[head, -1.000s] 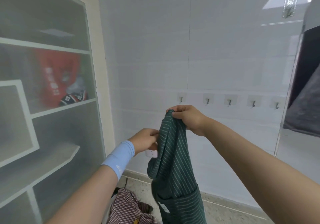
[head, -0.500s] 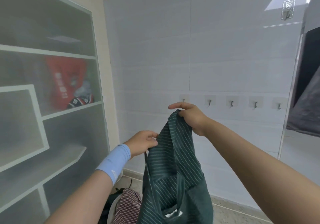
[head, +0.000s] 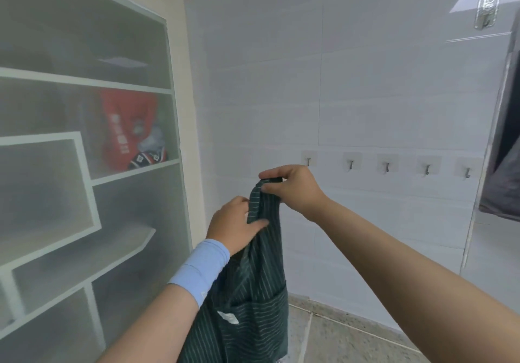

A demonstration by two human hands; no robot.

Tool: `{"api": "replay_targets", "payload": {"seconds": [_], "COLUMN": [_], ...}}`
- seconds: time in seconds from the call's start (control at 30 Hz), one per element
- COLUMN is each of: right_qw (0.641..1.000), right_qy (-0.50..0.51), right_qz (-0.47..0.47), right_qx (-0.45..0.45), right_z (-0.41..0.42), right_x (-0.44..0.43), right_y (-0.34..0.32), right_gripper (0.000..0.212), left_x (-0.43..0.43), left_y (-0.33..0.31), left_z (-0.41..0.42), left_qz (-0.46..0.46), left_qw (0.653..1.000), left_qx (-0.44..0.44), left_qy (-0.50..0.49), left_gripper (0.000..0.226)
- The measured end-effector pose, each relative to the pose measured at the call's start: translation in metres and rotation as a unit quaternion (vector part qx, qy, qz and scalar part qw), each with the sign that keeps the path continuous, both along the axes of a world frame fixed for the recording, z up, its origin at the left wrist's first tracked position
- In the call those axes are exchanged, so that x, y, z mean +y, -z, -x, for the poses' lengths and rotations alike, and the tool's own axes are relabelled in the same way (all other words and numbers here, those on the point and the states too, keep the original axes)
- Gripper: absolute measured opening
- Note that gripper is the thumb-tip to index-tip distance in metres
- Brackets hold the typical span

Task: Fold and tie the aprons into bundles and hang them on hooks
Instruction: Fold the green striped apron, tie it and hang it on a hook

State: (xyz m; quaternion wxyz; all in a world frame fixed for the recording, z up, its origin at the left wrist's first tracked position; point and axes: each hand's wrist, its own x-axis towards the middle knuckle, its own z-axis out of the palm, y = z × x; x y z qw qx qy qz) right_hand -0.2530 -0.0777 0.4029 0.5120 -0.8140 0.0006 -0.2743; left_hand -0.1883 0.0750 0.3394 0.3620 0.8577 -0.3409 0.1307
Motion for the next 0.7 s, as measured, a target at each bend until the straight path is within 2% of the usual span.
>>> {"api": "replay_targets", "payload": {"seconds": [0.07, 0.17, 0.27, 0.33, 0.37, 0.4, 0.47, 0.53, 0.57, 0.63, 0.7], "right_qw": [1.0, 0.996, 0.982, 0.952, 0.94, 0.939, 0.924, 0.886, 0.884, 0.919, 0.946], "right_qy": [0.003, 0.036, 0.06, 0.084, 0.078, 0.036, -0.151, -0.301, -0.316, -0.23, -0.079], "right_qz": [0.017, 0.073, 0.18, 0.286, 0.31, 0.293, 0.163, 0.034, 0.01, 0.062, 0.153], "right_qx": [-0.017, -0.023, 0.019, 0.074, 0.119, 0.178, 0.31, 0.352, 0.345, 0.313, 0.274], "right_z": [-0.001, 0.002, 0.008, 0.012, 0.016, 0.02, 0.031, 0.038, 0.035, 0.022, 0.003], "right_x": [0.001, -0.012, -0.025, -0.028, -0.028, -0.031, -0.038, -0.05, -0.055, -0.058, -0.056], "right_y": [-0.001, -0.003, -0.001, -0.002, -0.006, -0.011, -0.023, -0.035, -0.037, -0.032, -0.02], "right_gripper": [0.019, 0.025, 0.029, 0.02, 0.014, 0.009, 0.008, 0.014, 0.014, 0.013, 0.009], "left_x": [0.007, 0.033, 0.059, 0.071, 0.078, 0.084, 0.098, 0.111, 0.116, 0.116, 0.105], "left_y": [-0.002, -0.006, -0.012, -0.029, -0.042, -0.058, -0.092, -0.118, -0.124, -0.126, -0.113], "left_z": [-0.002, -0.009, -0.02, -0.025, -0.026, -0.023, -0.008, 0.007, 0.008, -0.002, -0.026], "left_qz": [0.034, 0.005, -0.04, -0.099, -0.149, -0.208, -0.304, -0.307, -0.263, -0.187, -0.26], "left_qw": [0.998, 0.983, 0.984, 0.986, 0.983, 0.974, 0.948, 0.937, 0.938, 0.941, 0.951], "left_qx": [0.055, 0.17, 0.17, 0.136, 0.109, 0.089, 0.091, 0.144, 0.196, 0.252, 0.158], "left_qy": [0.013, 0.064, 0.024, 0.001, -0.004, -0.003, 0.021, 0.078, 0.11, 0.126, 0.051], "left_gripper": [0.024, 0.022, 0.021, 0.018, 0.018, 0.019, 0.023, 0.02, 0.02, 0.023, 0.016]}}
